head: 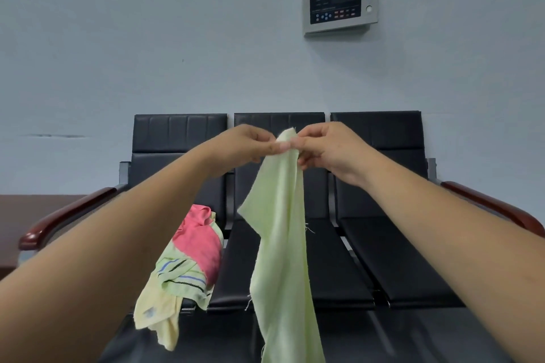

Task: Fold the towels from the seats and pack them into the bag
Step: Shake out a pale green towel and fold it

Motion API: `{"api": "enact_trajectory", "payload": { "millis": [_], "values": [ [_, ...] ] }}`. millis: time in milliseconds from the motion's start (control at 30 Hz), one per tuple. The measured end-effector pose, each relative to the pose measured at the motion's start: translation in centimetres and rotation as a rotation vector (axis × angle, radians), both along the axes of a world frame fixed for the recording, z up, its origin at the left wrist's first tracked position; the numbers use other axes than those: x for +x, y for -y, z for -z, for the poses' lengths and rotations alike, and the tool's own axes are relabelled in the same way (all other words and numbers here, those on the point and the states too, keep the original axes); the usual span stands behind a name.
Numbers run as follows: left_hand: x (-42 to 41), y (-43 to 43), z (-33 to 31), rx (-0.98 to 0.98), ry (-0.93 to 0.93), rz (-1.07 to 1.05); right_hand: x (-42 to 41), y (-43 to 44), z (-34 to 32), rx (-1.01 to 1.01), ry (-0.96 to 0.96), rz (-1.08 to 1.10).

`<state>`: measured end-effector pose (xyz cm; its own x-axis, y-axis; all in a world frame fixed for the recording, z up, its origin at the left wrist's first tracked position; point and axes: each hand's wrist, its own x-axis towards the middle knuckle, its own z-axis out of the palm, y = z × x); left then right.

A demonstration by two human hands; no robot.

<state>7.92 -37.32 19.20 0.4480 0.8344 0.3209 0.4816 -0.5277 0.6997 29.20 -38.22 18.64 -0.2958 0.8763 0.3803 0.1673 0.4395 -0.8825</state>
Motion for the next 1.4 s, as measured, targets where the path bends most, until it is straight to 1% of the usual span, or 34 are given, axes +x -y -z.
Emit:
{"api": "enact_trajectory", "payload": {
  "millis": [67,133,200,233,267,333,400,433,500,567,600,633,667,733,767,833,933,1000,1067,1133,1167,1233,1300,1367,1400],
  "values": [
    [-0.1,0.4,1.1,-0.14,-0.065,0.059,0.4,-0.2,-0.2,-0.068,-0.15,-0.026],
    [-0.3,0.1,2.6,-0.199,-0.148,0.039,0.9,-0.7,-0.3,-0.092,-0.26,0.013],
    [-0.8,-0.4,3.8,-0.212,-0.234,-0.018,1.8,-1.2,-0.3,-0.081,-0.311,0.112],
    [-1.1,-0.8,4.2,-0.217,-0.236,-0.036,2.4,-1.7,-0.1,-0.071,-0.305,0.179],
    [-1.3,-0.9,4.5,-0.224,-0.197,-0.041,3.0,-2.1,0.2,-0.059,-0.262,0.253],
    [-1.5,-1.0,4.4,-0.241,-0.01,-0.036,4.1,-2.8,1.2,-0.042,-0.109,0.376],
    [-1.4,-1.2,4.0,-0.191,0.187,-0.061,4.7,-2.9,2.2,-0.052,-0.033,0.401],
    [-1.2,-1.4,3.8,-0.148,0.263,-0.083,4.9,-2.9,2.5,-0.064,-0.048,0.389],
    [-0.9,-1.5,3.3,-0.07,0.372,-0.123,5.1,-3.0,2.7,-0.093,-0.17,0.336],
    [-0.6,-1.6,2.9,-0.016,0.443,-0.154,5.2,-3.3,2.5,-0.134,-0.322,0.273],
    [-0.5,-1.7,2.7,0.01,0.456,-0.166,5.4,-3.5,2.3,-0.166,-0.367,0.234],
    [-0.5,-1.8,2.6,0.041,0.451,-0.181,5.6,-3.7,2.2,-0.211,-0.371,0.197],
    [-0.5,-1.8,2.5,0.08,0.428,-0.204,5.9,-3.6,2.0,-0.267,-0.333,0.16],
    [-0.6,-1.9,2.5,0.151,0.366,-0.261,6.3,-3.0,1.8,-0.377,-0.184,0.098],
    [-0.7,-2.0,2.6,0.168,0.344,-0.28,6.5,-2.9,1.8,-0.397,-0.145,0.08],
    [-0.8,-2.2,3.1,0.172,0.324,-0.302,6.7,-2.9,2.1,-0.356,-0.166,0.047],
    [-0.7,-2.1,3.7,0.117,0.406,-0.28,6.2,-3.1,2.9,-0.299,-0.35,-0.081],
    [-0.2,-1.9,3.8,0.047,0.498,-0.228,5.7,-3.1,3.5,-0.266,-0.382,-0.168],
    [0.5,-1.6,3.5,0.002,0.524,-0.176,5.1,-2.8,3.8,-0.248,-0.32,-0.251],
    [1.2,-1.4,3.4,-0.014,0.504,-0.113,4.3,-2.5,4.1,-0.287,-0.232,-0.339],
    [1.5,-1.4,3.4,-0.019,0.491,-0.091,3.7,-2.3,4.3,-0.314,-0.192,-0.36],
    [1.8,-1.5,3.5,-0.008,0.489,-0.085,2.8,-2.1,4.5,-0.347,-0.161,-0.333],
    [1.7,-1.9,4.0,-0.05,0.579,-0.068,2.2,-2.0,4.4,-0.358,-0.238,-0.328],
    [1.4,-2.1,4.9,-0.254,0.724,0.076,2.1,-2.0,4.1,-0.415,-0.442,-0.358],
    [1.3,-2.1,5.8,-0.368,0.747,0.156,2.1,-2.0,3.9,-0.449,-0.549,-0.351]
  ]
}}
